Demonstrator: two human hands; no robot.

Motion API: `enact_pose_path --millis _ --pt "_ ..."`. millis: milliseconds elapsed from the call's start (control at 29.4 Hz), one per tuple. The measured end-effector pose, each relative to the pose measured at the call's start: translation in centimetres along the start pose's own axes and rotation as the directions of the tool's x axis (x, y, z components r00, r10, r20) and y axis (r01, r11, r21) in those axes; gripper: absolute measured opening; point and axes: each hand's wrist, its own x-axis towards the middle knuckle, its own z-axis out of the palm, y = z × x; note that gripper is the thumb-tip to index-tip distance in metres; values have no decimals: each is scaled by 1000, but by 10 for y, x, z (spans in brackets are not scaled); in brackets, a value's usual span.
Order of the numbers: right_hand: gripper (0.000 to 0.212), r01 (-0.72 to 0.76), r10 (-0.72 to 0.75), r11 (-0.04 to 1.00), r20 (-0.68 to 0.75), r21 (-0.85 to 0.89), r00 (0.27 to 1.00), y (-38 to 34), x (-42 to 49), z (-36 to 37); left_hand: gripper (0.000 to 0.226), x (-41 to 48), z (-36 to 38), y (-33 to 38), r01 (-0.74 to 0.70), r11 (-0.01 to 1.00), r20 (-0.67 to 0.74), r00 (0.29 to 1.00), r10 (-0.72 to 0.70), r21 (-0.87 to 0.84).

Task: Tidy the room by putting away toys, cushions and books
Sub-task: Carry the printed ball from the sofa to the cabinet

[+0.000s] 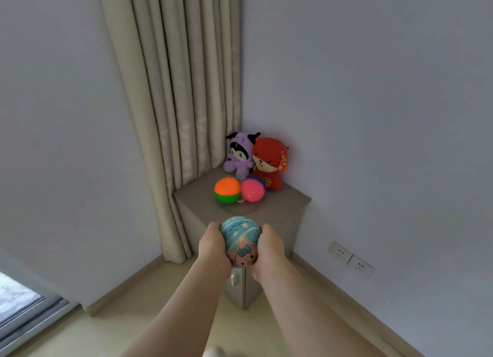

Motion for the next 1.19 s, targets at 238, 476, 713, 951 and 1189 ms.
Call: enact_pose_path --millis 238,476,713,951,1189 --pt "28 12 -13 1000 41 23 999 -58 102 34 40 117 66 41 50 997 138 989 -57 53" --pt "27 -64 64 998 2 -16 998 -110 196 83 57 216 109 91 -111 956 362 932 5 273" --pt "30 -224 222 969 -28 -105 975 -125 278 103 81 290 129 110 -257 730 351 936 24 634" --pt "39 -279 247 877 -130 -392 960 -135 348 102 93 337 127 93 -301 581 168 948 272 756" --pt "34 -356 317 767 -167 -533 933 -122 388 84 82 356 130 59 -262 656 -5 927 376 708"
